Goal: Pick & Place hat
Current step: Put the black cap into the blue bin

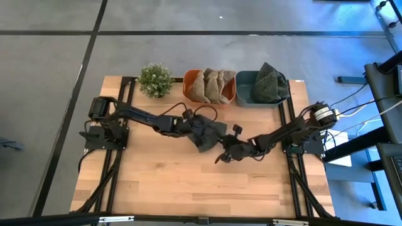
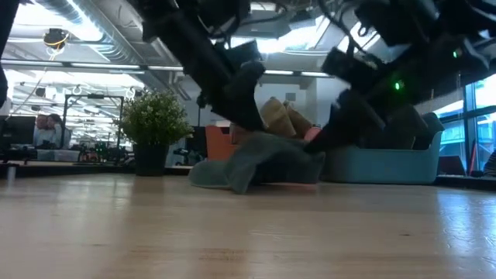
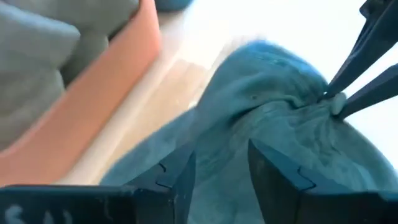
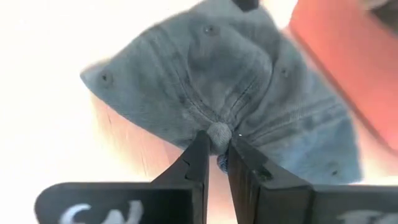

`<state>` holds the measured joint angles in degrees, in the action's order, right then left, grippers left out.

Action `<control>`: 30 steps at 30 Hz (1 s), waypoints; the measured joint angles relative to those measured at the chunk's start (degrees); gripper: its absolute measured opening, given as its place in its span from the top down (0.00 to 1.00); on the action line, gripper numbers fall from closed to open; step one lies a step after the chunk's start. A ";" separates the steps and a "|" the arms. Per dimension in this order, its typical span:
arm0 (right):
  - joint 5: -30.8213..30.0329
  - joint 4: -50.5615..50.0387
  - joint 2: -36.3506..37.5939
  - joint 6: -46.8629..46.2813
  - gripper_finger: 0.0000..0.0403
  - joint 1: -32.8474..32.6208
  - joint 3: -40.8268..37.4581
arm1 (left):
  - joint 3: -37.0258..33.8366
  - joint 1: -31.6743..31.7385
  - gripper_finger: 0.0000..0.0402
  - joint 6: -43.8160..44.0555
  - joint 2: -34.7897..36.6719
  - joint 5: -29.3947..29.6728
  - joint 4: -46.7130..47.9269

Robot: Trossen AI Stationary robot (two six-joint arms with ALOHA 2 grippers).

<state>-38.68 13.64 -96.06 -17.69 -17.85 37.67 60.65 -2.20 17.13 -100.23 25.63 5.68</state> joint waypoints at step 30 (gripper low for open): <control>-0.76 -7.32 29.09 25.95 0.90 0.21 7.32 | -28.47 -6.40 0.51 -12.45 34.28 -3.77 -31.82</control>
<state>-39.44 6.32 -66.97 8.27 -17.64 44.99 32.18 -8.60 4.68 -65.94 21.85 -26.14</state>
